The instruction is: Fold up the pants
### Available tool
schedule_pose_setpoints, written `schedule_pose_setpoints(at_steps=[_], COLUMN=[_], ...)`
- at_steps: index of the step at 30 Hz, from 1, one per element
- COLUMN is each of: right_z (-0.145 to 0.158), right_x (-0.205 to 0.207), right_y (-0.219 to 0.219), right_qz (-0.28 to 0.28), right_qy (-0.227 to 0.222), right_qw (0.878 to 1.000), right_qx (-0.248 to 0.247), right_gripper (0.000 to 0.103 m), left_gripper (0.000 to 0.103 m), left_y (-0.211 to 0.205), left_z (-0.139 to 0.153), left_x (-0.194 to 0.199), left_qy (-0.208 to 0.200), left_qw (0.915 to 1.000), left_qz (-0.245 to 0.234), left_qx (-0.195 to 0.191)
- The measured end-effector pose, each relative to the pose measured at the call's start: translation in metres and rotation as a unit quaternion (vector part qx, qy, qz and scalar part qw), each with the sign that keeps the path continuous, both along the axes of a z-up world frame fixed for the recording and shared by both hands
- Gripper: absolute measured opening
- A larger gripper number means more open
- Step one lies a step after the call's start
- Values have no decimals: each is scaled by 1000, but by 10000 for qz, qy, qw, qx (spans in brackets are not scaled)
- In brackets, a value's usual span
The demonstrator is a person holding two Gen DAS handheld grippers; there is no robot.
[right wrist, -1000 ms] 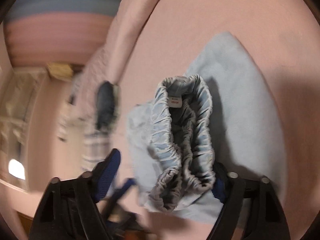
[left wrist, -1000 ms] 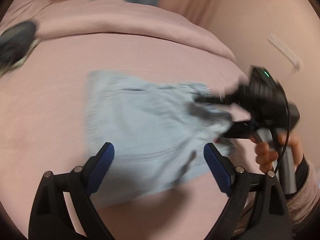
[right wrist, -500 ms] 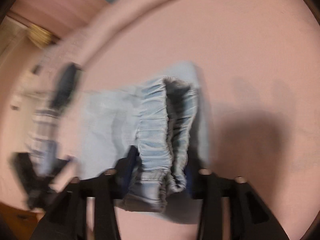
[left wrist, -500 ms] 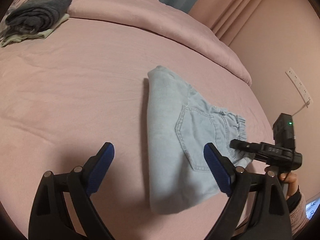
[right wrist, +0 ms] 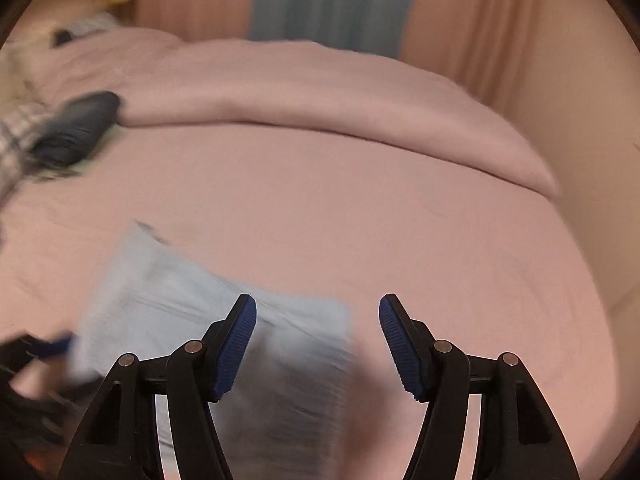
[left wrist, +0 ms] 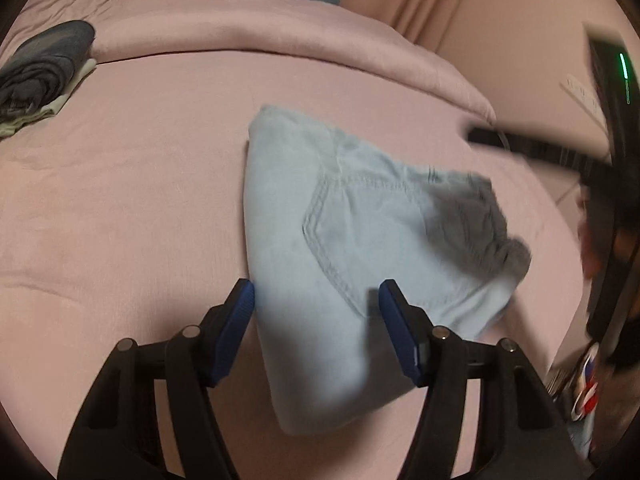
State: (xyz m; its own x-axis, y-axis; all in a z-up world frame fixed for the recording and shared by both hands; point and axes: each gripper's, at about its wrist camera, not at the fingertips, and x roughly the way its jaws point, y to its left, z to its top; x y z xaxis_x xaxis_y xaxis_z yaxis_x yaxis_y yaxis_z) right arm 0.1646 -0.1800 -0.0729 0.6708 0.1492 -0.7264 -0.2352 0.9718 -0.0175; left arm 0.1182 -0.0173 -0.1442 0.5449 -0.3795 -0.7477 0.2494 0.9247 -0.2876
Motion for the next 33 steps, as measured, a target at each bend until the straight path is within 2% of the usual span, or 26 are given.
schedule_pose_setpoints(at_steps=[1, 3, 4, 7, 10, 15, 20, 26, 33], right_z=[-2, -16, -22, -44, -59, -67, -67, -44, -28], right_x=[7, 33, 42, 76, 96, 89, 88, 52, -10], right_y=[6, 30, 39, 70, 83, 74, 54, 23, -41], right_qz=[352, 1184, 1330, 1603, 1739, 1820, 1617, 1426, 994], right_qy=[202, 814, 942, 1369, 1636, 1866, 1974, 1640, 1257], right_qw=[9987, 9840, 9809, 9712, 9658, 9631, 9607, 9672, 9807], right_qx=[321, 1050, 1062, 1113, 1016, 666, 1097, 1317, 1122], right_gripper=[65, 50, 39, 27, 27, 26, 24, 24, 24], left_gripper=[62, 56, 56, 51, 48, 46, 46, 46, 46], left_y=[0, 0, 1, 1, -1, -2, -10, -15, -17], left_z=[-3, -14, -18, -20, -22, -24, -23, -23, -18], left_x=[0, 1, 2, 1, 2, 7, 6, 8, 9], left_qy=[49, 231, 291, 258, 245, 256, 256, 306, 313], left_qw=[10000, 9996, 9995, 9995, 9995, 9995, 9994, 9993, 9990], left_qz=[-51, -136, -137, -180, -209, -187, -173, -123, -68], left_qx=[-2, -29, -36, -24, 56, 64, 162, 194, 314])
